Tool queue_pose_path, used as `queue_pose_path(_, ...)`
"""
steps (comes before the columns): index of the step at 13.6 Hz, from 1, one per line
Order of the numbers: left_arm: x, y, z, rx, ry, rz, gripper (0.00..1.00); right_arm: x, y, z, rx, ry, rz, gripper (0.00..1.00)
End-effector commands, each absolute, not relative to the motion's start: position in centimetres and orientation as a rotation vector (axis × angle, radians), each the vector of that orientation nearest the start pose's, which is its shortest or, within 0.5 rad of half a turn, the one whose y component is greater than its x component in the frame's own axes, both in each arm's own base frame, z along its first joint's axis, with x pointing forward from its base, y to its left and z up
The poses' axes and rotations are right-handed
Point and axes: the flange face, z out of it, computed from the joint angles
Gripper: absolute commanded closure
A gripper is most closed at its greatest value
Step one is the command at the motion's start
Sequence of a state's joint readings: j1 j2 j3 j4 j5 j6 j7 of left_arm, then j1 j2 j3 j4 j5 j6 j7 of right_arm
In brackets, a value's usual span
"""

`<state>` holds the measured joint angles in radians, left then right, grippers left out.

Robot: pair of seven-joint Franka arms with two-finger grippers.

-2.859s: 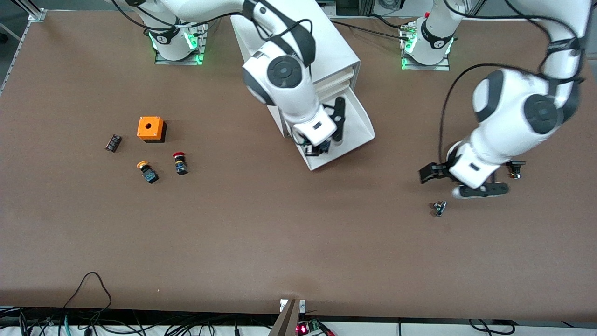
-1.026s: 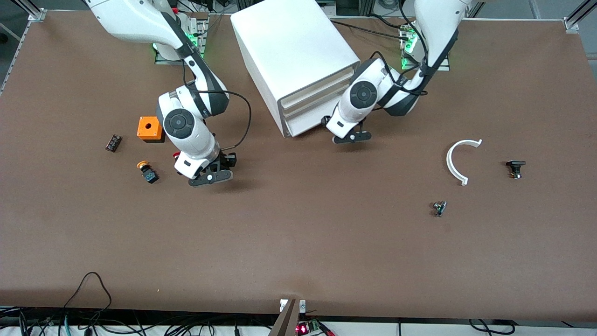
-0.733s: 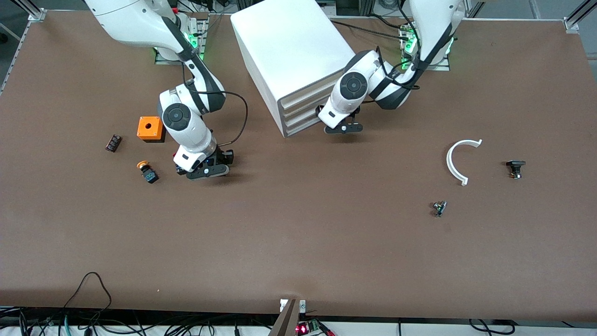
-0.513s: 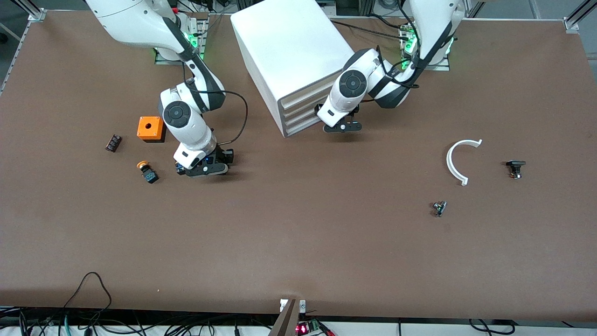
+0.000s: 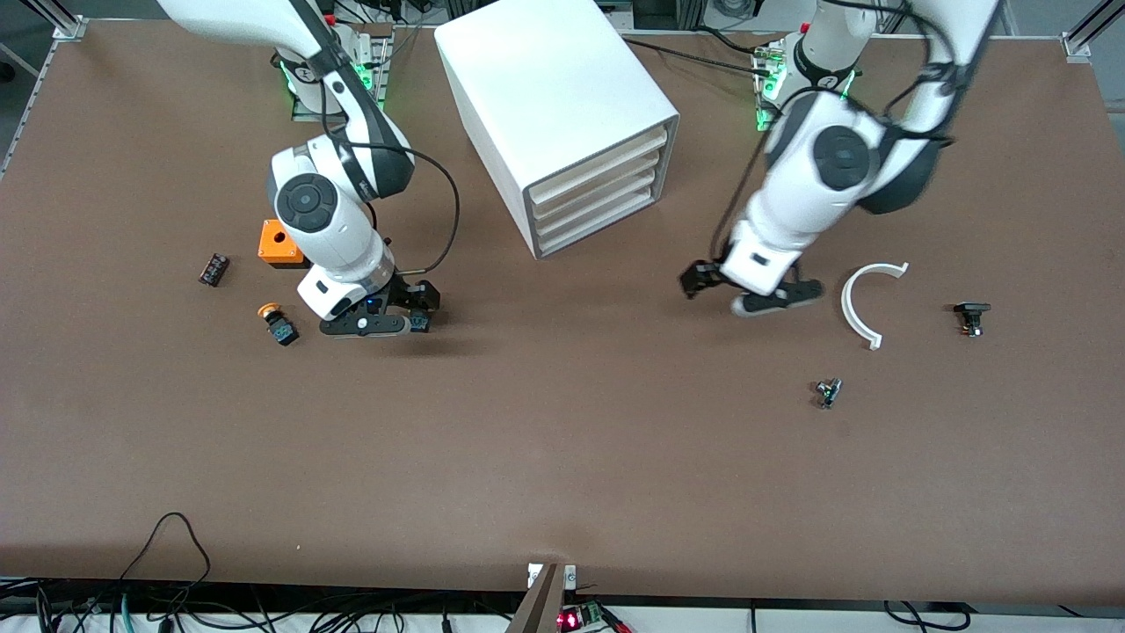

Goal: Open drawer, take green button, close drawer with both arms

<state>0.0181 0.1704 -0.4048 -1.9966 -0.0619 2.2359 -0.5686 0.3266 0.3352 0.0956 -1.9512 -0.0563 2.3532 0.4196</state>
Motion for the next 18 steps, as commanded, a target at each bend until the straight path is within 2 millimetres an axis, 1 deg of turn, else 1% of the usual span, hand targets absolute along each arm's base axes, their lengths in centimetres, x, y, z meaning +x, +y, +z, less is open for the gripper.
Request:
queue_pose_path(1,56.7,-16.3,47.3,-3.237,-0.113,0.001,0.0,59.0,24.2,37.1,-3.132,0.009,-0.087,0.0)
queue_pose_path(2,57.1,-13.1,50.5,-3.226,-0.071,0.026,0.0,60.3,23.5,39.7,-3.133,0.038,-0.096,0.0)
queue_pose_path(3,57.3,-10.2,53.4,-3.221,0.021,0.023,0.0,61.4,22.7,42.4,-3.127,0.069,-0.113,0.0)
queue_pose_path(4,57.3,-7.5,55.3,-3.215,0.119,0.036,0.0,62.3,21.6,44.4,-3.129,0.1,-0.114,0.0)
queue_pose_path(5,57.0,-4.9,56.4,-3.211,0.19,0.053,0.0,63.0,20.1,46.1,-3.13,0.136,-0.115,0.0)
queue_pose_path(6,57.0,-2.9,56.8,-3.209,0.206,0.043,0.0,63.4,18.8,47.5,-3.141,0.162,-0.103,0.0)
queue_pose_path(7,56.6,-2.0,57.8,-3.208,0.19,0.02,0.0,63.5,17.3,49.5,-3.157,0.171,-0.089,0.0)
queue_pose_path(8,56.0,-1.8,58.7,-3.205,0.185,0.01,0.0,63.4,16.5,51.1,-3.17,0.145,-0.073,0.0)
queue_pose_path(10,55.0,-1.3,60.6,-3.186,0.178,0.021,0.0,63.3,13.6,53.8,-3.181,0.142,-0.049,0.0)
queue_pose_path(11,55.0,-1.4,60.5,-3.167,0.186,0.042,0.0,62.9,12.7,54.8,-3.186,0.153,-0.045,0.0)
queue_pose_path(12,55.1,-1.7,60.0,-3.162,0.197,0.059,0.0,62.7,10.5,56.2,-3.194,0.187,-0.072,0.0)
queue_pose_path(13,55.2,-2.0,60.0,-3.161,0.205,0.059,0.0,62.2,8.7,57.2,-3.199,0.203,-0.071,0.0)
queue_pose_path(16,55.2,-2.4,60.5,-3.162,0.215,0.045,0.0,61.3,2.1,58.8,-3.216,0.074,-0.004,0.0)
queue_pose_path(17,55.2,-2.4,60.5,-3.162,0.212,0.045,0.0,61.2,0.8,59.1,-3.22,0.037,-0.005,0.0)
queue_pose_path(18,55.2,-2.2,60.5,-3.164,0.205,0.045,0.0,61.1,0.0,59.2,-3.222,0.002,0.003,0.0)
